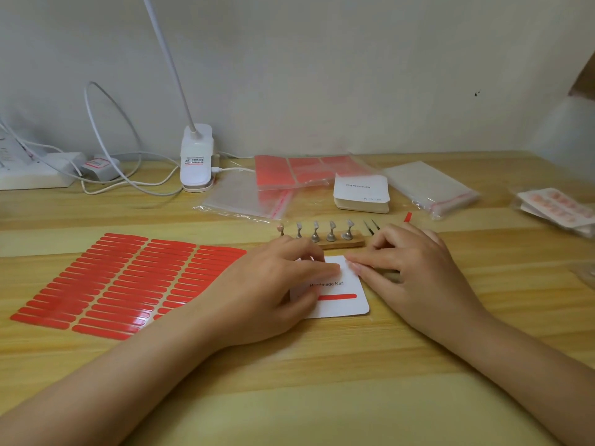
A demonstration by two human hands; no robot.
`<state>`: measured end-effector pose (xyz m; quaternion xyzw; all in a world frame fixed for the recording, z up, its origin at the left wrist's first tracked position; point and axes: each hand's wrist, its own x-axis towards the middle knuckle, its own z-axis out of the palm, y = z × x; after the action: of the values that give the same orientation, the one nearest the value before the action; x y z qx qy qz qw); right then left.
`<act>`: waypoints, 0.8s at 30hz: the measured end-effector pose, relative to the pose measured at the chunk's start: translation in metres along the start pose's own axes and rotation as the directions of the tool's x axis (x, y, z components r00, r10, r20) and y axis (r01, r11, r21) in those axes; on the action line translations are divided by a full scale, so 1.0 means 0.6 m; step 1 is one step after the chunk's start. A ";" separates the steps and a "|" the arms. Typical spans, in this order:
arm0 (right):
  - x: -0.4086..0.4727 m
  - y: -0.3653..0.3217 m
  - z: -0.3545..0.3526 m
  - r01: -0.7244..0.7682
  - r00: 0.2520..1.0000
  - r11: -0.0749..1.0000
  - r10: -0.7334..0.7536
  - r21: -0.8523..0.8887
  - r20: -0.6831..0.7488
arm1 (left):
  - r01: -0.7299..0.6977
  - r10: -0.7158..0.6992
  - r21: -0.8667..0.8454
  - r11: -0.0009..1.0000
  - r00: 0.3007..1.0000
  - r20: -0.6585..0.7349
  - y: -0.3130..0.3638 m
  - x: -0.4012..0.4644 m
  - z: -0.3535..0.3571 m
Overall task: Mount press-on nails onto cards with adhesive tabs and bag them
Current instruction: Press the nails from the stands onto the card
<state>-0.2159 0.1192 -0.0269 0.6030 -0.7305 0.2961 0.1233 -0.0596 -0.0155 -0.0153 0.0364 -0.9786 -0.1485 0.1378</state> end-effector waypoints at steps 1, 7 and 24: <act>0.000 0.000 0.000 0.001 1.000 1.000 -0.001 -0.005 0.004 | 0.003 -0.003 -0.006 1.000 1.000 0.007 0.000 0.000 0.000; 0.000 -0.001 0.001 0.009 1.000 0.999 -0.008 -0.039 0.028 | 0.015 -0.015 -0.004 1.000 1.000 0.001 0.001 0.001 0.000; 0.002 -0.010 -0.004 -0.004 0.996 0.997 0.011 -0.078 0.093 | -0.005 0.005 -0.009 1.000 1.000 0.008 0.000 0.001 0.000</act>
<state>-0.2109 0.1190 -0.0223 0.6080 -0.7487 0.2393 0.1115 -0.0602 -0.0153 -0.0152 0.0329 -0.9785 -0.1526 0.1345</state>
